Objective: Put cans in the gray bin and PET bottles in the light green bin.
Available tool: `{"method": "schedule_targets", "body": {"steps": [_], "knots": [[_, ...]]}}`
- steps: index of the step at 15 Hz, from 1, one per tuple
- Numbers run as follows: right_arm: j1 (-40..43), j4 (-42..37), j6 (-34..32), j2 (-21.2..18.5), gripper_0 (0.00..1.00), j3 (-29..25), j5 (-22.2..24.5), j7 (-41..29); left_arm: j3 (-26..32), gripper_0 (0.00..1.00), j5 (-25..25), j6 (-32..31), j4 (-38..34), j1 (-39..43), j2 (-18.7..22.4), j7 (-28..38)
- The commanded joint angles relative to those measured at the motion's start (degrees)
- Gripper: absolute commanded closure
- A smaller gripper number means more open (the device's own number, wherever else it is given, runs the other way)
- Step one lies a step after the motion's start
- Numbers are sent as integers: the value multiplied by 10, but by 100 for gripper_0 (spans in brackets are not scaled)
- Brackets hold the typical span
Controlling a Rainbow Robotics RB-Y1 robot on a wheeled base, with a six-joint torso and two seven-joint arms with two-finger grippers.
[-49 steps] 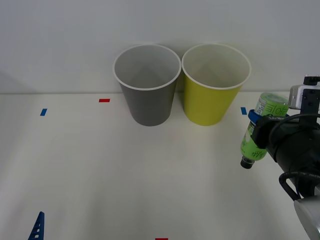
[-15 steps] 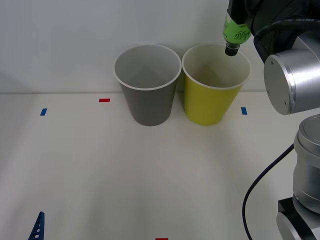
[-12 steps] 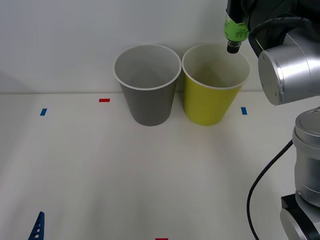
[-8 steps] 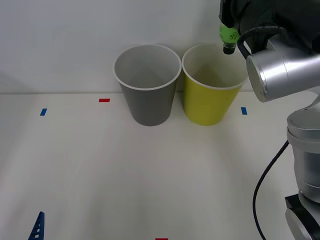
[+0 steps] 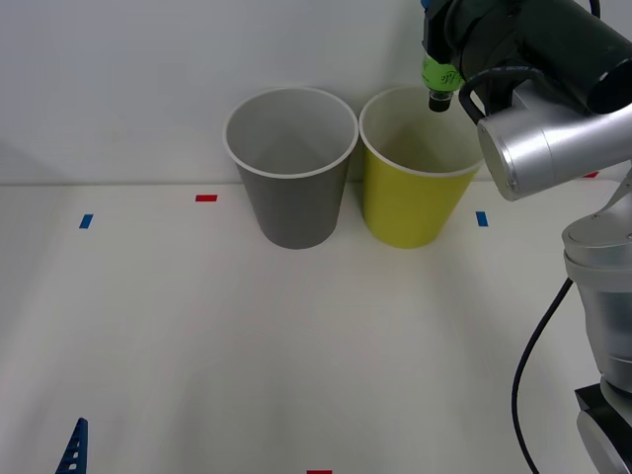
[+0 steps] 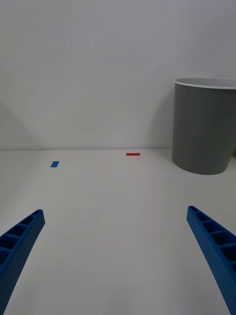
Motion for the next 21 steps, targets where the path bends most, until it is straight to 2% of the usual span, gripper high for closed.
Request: {"method": "schedule_targets", "body": {"steps": [1, 5, 6, 8, 9, 13, 18, 19, 21], "knots": [[0, 0, -1, -1, 100, 0, -2, -9, 0, 0, 0, 0, 0, 0, 0, 0], [0, 0, -1, 2, 100, 0, -2, -18, 0, 0, 0, 0, 0, 0, 0, 0], [0, 0, -1, 4, 96, 0, -2, -20, 0, 0, 0, 0, 0, 0, 0, 0], [0, 0, -1, 6, 5, -1, -1, -23, 0, 0, 0, 0, 0, 0, 0, 0], [0, 0, -1, 6, 0, 0, -2, -24, 0, 0, 0, 0, 0, 0, 0, 0], [0, 0, -4, 13, 0, -2, -8, -24, 0, 0, 0, 0, 0, 0, 0, 0], [2, -3, -4, 27, 0, -1, 48, -15, 0, 0, 0, 0, 0, 0, 0, 0], [14, -14, -4, 32, 0, -2, 69, -16, 0, 0, 0, 0, 0, 0, 0, 0], [60, -65, -4, 34, 0, -10, 72, -18, 0, 0, 0, 0, 0, 0, 0, 0]]}}
